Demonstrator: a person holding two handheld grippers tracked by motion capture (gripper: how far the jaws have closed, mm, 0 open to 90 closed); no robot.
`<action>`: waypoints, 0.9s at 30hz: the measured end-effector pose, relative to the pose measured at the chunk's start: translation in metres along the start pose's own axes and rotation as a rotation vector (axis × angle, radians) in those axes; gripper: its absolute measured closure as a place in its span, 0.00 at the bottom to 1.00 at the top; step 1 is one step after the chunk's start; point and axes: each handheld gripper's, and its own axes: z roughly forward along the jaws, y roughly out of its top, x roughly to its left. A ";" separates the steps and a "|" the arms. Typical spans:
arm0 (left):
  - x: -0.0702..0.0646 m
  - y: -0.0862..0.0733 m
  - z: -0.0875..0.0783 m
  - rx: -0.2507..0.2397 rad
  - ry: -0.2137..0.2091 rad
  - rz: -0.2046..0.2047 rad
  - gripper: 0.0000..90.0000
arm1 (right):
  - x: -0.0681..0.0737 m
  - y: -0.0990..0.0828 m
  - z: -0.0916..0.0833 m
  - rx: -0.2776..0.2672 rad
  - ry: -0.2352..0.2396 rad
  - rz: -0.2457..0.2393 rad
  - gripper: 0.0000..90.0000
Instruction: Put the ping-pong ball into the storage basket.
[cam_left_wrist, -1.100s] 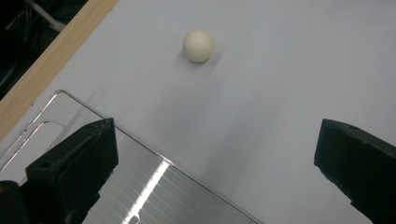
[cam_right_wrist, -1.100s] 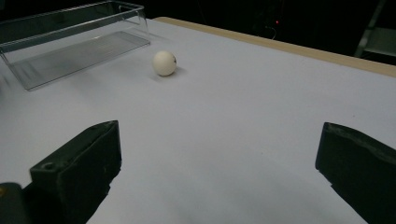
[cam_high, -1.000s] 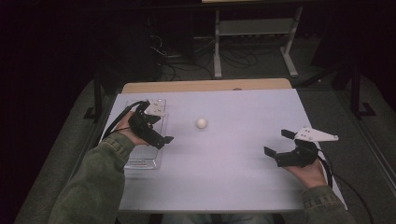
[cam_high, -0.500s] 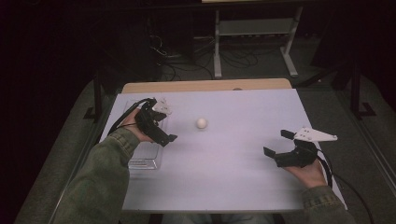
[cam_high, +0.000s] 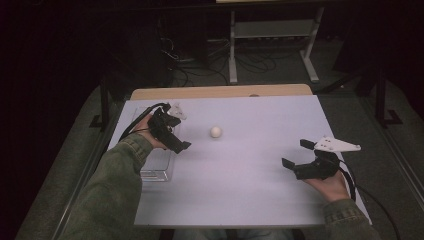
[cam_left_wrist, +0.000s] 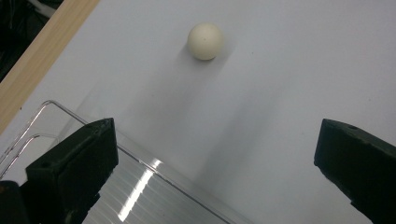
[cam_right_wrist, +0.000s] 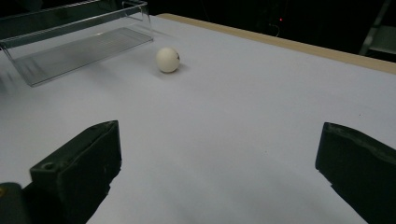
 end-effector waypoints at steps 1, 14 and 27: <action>0.000 0.000 0.001 0.001 -0.002 0.001 0.00 | 0.000 0.000 0.000 0.000 0.000 0.000 0.00; -0.003 0.017 0.013 0.008 -0.016 0.043 0.00 | 0.000 0.000 0.000 0.000 0.002 -0.005 0.00; 0.000 0.038 0.015 0.020 -0.025 0.086 0.00 | 0.001 0.000 -0.001 -0.002 0.000 -0.007 0.00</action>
